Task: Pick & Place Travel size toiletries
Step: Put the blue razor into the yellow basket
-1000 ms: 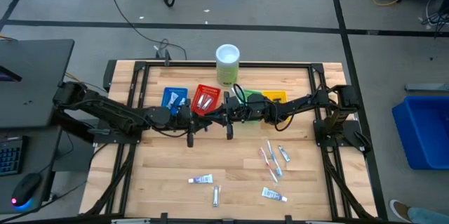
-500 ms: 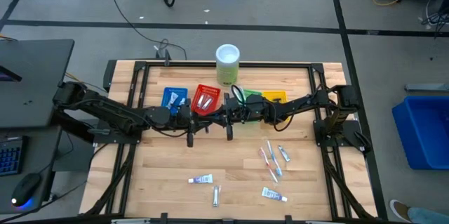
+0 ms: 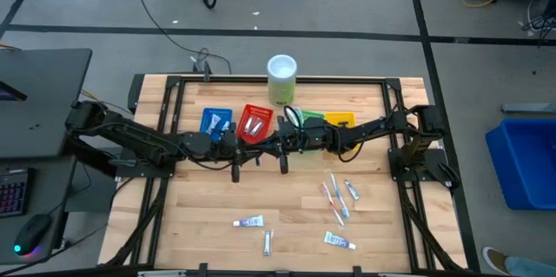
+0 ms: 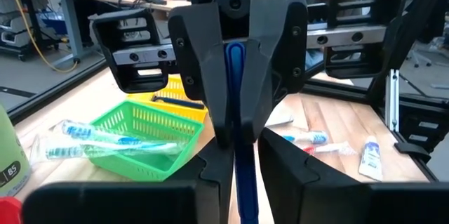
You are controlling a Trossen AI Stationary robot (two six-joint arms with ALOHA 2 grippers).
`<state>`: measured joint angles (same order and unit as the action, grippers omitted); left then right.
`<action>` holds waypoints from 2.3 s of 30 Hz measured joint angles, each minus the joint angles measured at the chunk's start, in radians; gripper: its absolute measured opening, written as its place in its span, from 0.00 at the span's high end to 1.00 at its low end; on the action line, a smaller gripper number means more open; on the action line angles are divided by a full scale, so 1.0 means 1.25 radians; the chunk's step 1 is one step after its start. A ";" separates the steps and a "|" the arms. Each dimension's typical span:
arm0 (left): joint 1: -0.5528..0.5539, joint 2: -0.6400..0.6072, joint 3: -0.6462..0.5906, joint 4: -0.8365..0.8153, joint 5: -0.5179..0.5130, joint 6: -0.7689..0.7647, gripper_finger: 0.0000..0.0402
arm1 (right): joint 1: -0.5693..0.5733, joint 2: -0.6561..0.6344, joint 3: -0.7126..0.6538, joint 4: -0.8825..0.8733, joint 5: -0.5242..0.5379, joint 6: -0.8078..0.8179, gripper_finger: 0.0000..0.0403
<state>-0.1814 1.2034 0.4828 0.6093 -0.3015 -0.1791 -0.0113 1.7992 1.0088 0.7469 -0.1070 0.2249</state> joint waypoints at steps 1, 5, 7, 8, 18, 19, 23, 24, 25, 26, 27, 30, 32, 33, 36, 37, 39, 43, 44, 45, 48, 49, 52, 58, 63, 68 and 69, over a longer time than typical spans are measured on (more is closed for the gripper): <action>0.000 0.000 0.000 -0.004 0.000 0.000 0.81 | 0.000 0.000 0.000 -0.006 0.000 0.000 0.94; -0.001 0.000 0.000 -0.023 0.003 -0.001 0.80 | -0.001 -0.013 0.000 -0.062 0.002 0.000 0.94; -0.001 0.000 0.000 -0.025 0.005 -0.001 0.80 | -0.001 -0.027 0.001 -0.100 0.004 0.000 0.94; -0.001 0.001 0.000 -0.025 0.005 0.000 0.79 | -0.001 -0.035 0.001 -0.119 0.005 0.000 0.94; -0.001 0.000 0.001 -0.032 0.002 -0.006 0.73 | 0.006 -0.095 0.000 -0.303 0.072 0.001 0.94; -0.001 0.000 0.001 -0.032 0.002 -0.007 0.72 | 0.006 -0.096 0.001 -0.314 0.072 0.007 0.94; -0.001 0.000 0.001 -0.033 0.000 -0.008 0.69 | 0.009 -0.100 0.001 -0.357 0.072 0.029 0.94; -0.001 0.000 0.001 -0.033 0.000 -0.012 0.69 | 0.010 -0.101 0.001 -0.373 0.072 0.030 0.94; -0.001 0.000 0.001 -0.033 0.000 -0.015 0.68 | 0.012 -0.101 0.001 -0.385 0.071 0.033 0.94; -0.001 0.000 0.001 -0.033 0.000 -0.016 0.68 | 0.014 -0.102 0.000 -0.395 0.071 0.037 0.94; -0.001 0.000 0.001 -0.034 0.000 -0.016 0.68 | 0.016 -0.103 0.000 -0.399 0.072 0.038 0.94; -0.001 0.000 0.001 -0.034 -0.001 -0.016 0.67 | 0.026 -0.110 0.000 -0.415 0.095 0.038 0.94; -0.001 0.000 0.001 -0.034 -0.001 -0.016 0.68 | 0.035 -0.116 0.000 -0.425 0.109 0.038 0.94; -0.001 0.000 0.001 -0.034 0.000 -0.016 0.68 | 0.038 -0.123 0.000 -0.442 0.112 0.038 0.94; -0.001 0.000 0.001 -0.036 0.000 -0.021 0.68 | 0.051 -0.159 0.000 -0.508 0.141 0.045 0.94; -0.001 0.001 0.000 -0.036 0.000 -0.022 0.68 | 0.056 -0.174 0.001 -0.536 0.162 0.054 0.94; -0.001 0.001 0.000 -0.036 0.000 -0.023 0.68 | 0.066 -0.209 0.001 -0.614 0.215 0.070 0.94; -0.001 0.001 0.000 -0.036 0.000 -0.024 0.68 | 0.087 -0.282 0.001 -0.768 0.333 0.116 0.94; -0.001 0.001 0.000 -0.036 0.000 -0.024 0.68 | 0.091 -0.298 0.001 -0.802 0.359 0.132 0.94; -0.001 0.001 0.000 -0.035 0.000 -0.024 0.68 | 0.096 -0.316 0.001 -0.842 0.384 0.147 0.94; -0.001 0.001 0.000 -0.035 0.000 -0.024 0.68 | 0.106 -0.357 0.001 -0.935 0.446 0.194 0.94; -0.001 0.001 0.000 -0.035 0.000 -0.024 0.68 | 0.108 -0.367 0.001 -0.969 0.465 0.208 0.94; -0.001 0.001 0.000 -0.035 0.000 -0.024 0.68 | 0.110 -0.387 0.001 -1.035 0.502 0.256 0.94; -0.001 0.001 0.000 -0.032 0.000 -0.024 0.68 | 0.109 -0.392 0.001 -1.109 0.511 0.299 0.94; -0.001 0.001 0.000 -0.029 0.000 -0.024 0.68 | 0.109 -0.392 -0.012 -1.108 0.510 0.299 0.94; 0.000 0.001 0.000 -0.028 0.000 -0.024 0.68 | 0.109 -0.392 -0.021 -1.107 0.510 0.299 0.94; 0.000 0.001 0.000 -0.028 0.000 -0.024 0.68 | 0.109 -0.392 -0.021 -1.107 0.510 0.299 0.94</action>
<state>-0.1818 1.2045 0.4824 0.5739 -0.3019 -0.2096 0.1253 1.3090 0.9825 -0.6367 0.5308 0.5987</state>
